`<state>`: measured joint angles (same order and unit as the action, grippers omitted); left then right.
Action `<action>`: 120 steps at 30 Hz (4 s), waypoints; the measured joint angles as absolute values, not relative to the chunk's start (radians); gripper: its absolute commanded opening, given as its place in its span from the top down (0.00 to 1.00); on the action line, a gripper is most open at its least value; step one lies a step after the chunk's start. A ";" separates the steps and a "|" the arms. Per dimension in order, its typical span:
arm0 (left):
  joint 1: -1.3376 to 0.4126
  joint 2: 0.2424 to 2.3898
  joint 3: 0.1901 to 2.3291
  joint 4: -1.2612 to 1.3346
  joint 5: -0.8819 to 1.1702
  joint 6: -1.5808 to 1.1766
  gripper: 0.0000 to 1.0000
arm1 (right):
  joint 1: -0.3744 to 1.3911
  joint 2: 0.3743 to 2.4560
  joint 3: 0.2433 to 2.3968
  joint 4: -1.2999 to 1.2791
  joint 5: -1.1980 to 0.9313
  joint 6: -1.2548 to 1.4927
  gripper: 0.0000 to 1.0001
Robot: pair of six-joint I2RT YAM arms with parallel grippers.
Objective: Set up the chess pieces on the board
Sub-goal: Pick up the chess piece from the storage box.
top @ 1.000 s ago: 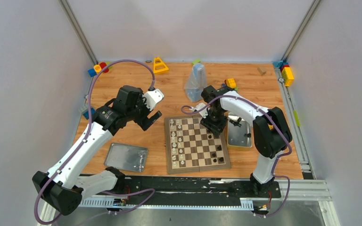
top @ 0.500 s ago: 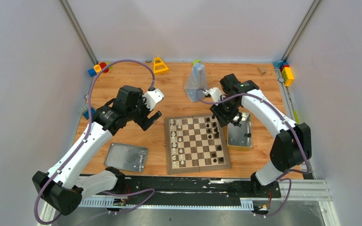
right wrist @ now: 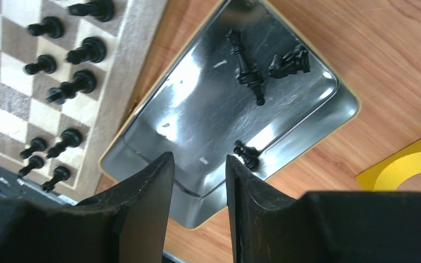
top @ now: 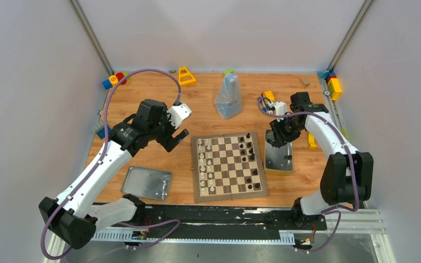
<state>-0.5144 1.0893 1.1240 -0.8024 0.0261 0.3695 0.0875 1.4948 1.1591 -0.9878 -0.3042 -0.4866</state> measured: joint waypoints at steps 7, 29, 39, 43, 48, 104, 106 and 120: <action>-0.514 1.090 1.124 -0.802 0.029 0.369 0.00 | 0.036 1.579 1.118 -0.875 -0.306 -0.527 0.61; -0.514 1.098 1.124 -0.795 0.044 0.373 0.00 | 0.025 1.741 1.118 -0.756 -0.282 -0.585 0.68; -0.514 1.098 1.124 -0.794 0.044 0.373 0.00 | 0.025 1.756 1.118 -0.742 -0.282 -0.591 0.82; -0.514 1.098 1.124 -0.794 0.044 0.373 0.00 | 0.025 1.760 1.118 -0.742 -0.282 -0.595 0.87; -0.514 1.099 1.124 -0.794 0.044 0.374 0.00 | 0.025 1.760 1.115 -0.743 -0.283 -0.599 0.92; -0.578 1.794 1.537 -0.274 0.968 -0.380 0.30 | 0.163 1.361 1.208 -0.891 -0.997 -0.530 1.00; -0.588 1.813 1.537 -0.270 0.978 -0.406 0.33 | 0.163 1.361 1.208 -0.878 -0.999 -0.524 1.00; -0.622 1.839 1.566 -0.241 1.015 -0.461 0.49 | 0.163 1.361 1.192 -0.836 -0.997 -0.506 1.00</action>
